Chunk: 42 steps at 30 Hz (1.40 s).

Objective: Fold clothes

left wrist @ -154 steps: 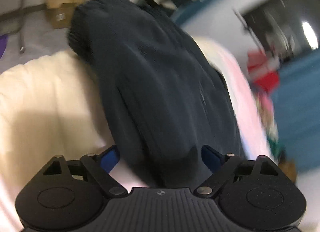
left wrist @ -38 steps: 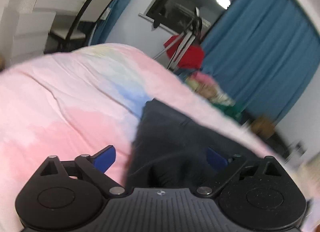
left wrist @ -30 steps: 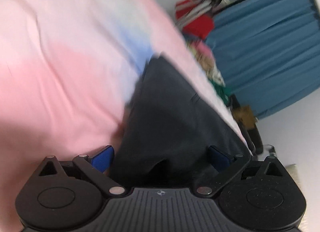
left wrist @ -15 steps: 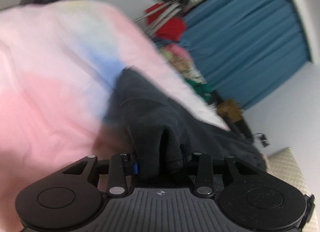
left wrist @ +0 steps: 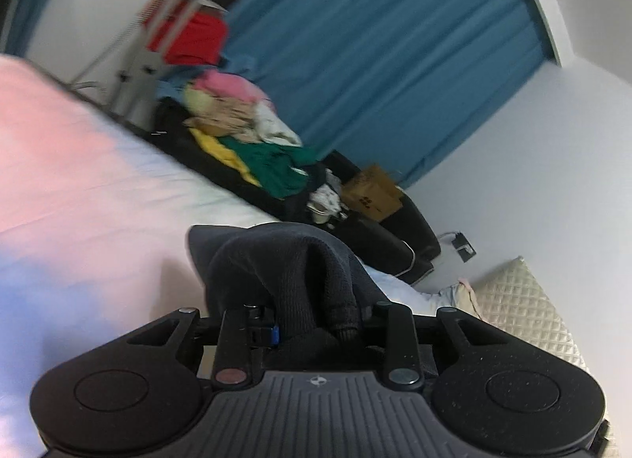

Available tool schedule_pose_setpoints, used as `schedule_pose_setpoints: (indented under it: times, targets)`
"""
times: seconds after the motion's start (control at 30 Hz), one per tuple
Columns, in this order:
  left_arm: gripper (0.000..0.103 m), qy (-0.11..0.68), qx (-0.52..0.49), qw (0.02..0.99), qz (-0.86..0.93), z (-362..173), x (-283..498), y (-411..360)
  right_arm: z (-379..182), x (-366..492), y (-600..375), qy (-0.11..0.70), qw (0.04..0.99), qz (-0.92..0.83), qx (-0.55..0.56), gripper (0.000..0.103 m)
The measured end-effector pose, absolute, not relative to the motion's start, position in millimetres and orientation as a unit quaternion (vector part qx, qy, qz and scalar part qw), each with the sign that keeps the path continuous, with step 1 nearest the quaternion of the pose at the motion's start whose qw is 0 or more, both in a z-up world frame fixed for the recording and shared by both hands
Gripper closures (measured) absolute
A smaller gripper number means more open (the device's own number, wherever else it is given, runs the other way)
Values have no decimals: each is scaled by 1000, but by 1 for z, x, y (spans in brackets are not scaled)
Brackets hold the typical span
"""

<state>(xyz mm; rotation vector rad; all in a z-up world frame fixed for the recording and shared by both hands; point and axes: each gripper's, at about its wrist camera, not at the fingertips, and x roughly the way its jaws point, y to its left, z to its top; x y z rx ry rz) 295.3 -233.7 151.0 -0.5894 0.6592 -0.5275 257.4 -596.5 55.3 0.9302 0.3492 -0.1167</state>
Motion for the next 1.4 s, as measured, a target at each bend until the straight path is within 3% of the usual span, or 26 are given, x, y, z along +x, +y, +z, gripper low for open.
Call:
schedule_pose_setpoints:
  times: [0.17, 0.37, 0.7, 0.8, 0.97, 1.13, 1.3, 1.33, 1.4]
  targets:
    - [70, 336, -256, 868, -261, 148, 373, -347, 60, 316, -669, 146, 879, -132, 434, 69]
    - [70, 345, -205, 872, -282, 88, 440, -432, 2, 351, -699, 141, 871, -164, 442, 69]
    - [60, 392, -130, 870, -270, -62, 444, -394, -118, 320, -651, 163, 840, -184, 483, 63]
    - [50, 385, -88, 877, -274, -85, 432, -385, -145, 309, -633, 168, 842, -196, 474, 56]
    - [36, 378, -41, 882, -278, -67, 410, -378, -131, 303, -634, 204, 822, -208, 489, 51]
    - [22, 353, -27, 891, -284, -4, 366, -359, -77, 287, -609, 251, 842, -245, 409, 51]
    - [4, 295, -8, 911, -289, 64, 299, -326, -14, 259, -561, 228, 898, -223, 305, 51]
    - [3, 286, -10, 913, -292, 74, 286, -318, -3, 249, -552, 219, 906, -212, 293, 48]
    - [1, 267, -8, 918, -294, 94, 258, -304, 16, 225, -535, 203, 921, -195, 270, 33]
